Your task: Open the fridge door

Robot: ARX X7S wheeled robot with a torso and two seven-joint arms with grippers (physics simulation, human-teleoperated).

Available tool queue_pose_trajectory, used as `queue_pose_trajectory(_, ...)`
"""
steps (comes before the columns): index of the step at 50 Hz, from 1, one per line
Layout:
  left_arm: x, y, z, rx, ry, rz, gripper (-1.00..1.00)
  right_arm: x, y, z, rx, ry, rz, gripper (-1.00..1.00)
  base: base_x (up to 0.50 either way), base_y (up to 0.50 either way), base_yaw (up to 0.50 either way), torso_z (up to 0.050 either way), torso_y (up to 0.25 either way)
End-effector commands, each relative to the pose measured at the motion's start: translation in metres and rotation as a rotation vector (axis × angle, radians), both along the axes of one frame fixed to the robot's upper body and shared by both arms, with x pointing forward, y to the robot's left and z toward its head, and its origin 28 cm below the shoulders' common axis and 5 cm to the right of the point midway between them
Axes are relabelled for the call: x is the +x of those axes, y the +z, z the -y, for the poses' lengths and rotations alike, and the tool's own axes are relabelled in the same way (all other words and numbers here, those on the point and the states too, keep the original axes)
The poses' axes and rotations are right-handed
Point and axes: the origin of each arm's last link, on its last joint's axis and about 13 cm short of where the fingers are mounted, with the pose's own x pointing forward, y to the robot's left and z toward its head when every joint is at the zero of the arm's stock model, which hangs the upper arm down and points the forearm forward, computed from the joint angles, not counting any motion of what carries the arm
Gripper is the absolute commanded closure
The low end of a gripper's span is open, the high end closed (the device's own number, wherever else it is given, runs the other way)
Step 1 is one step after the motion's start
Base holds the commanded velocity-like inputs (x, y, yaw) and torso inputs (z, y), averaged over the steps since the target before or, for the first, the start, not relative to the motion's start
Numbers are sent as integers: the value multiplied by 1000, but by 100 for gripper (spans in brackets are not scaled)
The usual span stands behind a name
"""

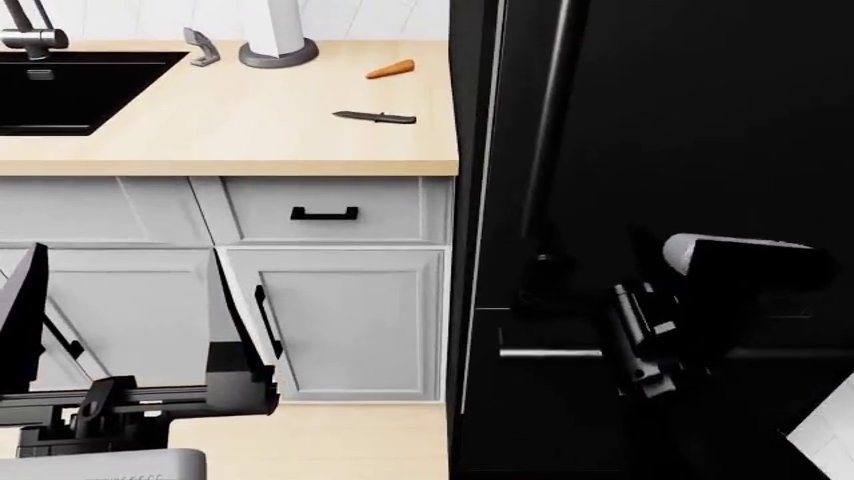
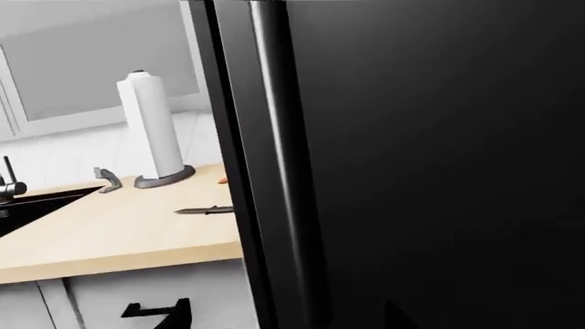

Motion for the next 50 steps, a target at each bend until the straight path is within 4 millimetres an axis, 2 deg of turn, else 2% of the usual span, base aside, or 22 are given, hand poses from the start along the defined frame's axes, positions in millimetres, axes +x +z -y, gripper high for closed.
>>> queue_pose_trajectory(1, 1, 0, -1, 0, 1, 2, -100, 34, 24, -12, -56, 39, -134, -100, 0, 0, 0, 0, 0)
queue_pose_trajectory(15, -2, 0, -2, 1, 2, 2, -100, 83, 16, -12, -96, -10, -228, -100, 0, 0, 0, 0, 0)
queue_pose_trajectory(34, 4, -2, -1, 1, 7, -4, -100, 109, 8, -4, -185, 30, -241, -100, 0, 0, 0, 0, 0)
queue_pose_trajectory(50, -1, -2, -2, 1, 7, -6, -100, 127, 2, 0, -188, 14, -267, -100, 0, 0, 0, 0, 0)
